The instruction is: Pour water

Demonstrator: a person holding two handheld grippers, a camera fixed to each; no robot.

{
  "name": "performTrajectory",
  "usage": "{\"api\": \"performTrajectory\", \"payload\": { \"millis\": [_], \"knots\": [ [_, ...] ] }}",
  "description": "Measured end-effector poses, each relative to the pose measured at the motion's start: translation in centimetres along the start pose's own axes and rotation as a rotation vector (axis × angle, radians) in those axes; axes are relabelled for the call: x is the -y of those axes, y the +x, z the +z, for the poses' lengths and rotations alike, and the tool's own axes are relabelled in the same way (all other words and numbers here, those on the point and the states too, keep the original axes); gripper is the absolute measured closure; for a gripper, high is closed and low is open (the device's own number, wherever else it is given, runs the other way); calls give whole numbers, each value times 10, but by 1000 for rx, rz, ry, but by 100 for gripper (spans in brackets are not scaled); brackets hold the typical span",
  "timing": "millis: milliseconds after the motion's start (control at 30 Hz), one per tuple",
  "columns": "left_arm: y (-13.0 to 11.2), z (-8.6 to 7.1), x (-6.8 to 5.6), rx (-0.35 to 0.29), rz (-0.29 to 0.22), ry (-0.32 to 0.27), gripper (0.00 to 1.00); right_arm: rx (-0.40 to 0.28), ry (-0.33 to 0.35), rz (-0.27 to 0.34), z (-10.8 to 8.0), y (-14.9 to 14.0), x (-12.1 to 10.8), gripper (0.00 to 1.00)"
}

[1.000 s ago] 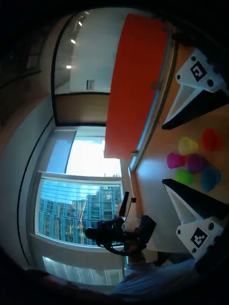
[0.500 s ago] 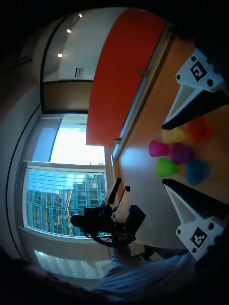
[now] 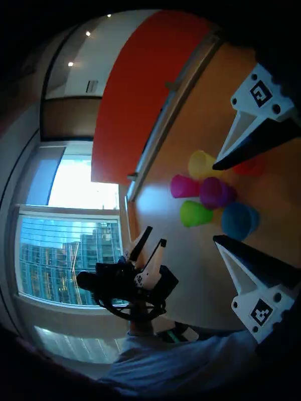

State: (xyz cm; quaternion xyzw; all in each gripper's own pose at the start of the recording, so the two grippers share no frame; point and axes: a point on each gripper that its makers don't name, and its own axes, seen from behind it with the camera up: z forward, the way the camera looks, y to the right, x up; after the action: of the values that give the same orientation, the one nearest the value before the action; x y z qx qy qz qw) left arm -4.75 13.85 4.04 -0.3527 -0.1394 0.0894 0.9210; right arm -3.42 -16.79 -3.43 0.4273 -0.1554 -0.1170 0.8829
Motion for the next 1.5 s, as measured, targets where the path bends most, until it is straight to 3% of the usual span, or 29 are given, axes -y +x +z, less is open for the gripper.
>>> {"api": "performTrajectory", "payload": {
  "millis": [367,733,1500],
  "knots": [
    [-43,18,-9,95,8,-42,1,80,46,-12,18,-38,11,0],
    [-70,32,-12,167,14,-72,1,144,82,-15,34,-70,19,0],
    [-85,69,-12,228,54,-114,1,219,119,-22,69,-109,25,0]
  ]
}}
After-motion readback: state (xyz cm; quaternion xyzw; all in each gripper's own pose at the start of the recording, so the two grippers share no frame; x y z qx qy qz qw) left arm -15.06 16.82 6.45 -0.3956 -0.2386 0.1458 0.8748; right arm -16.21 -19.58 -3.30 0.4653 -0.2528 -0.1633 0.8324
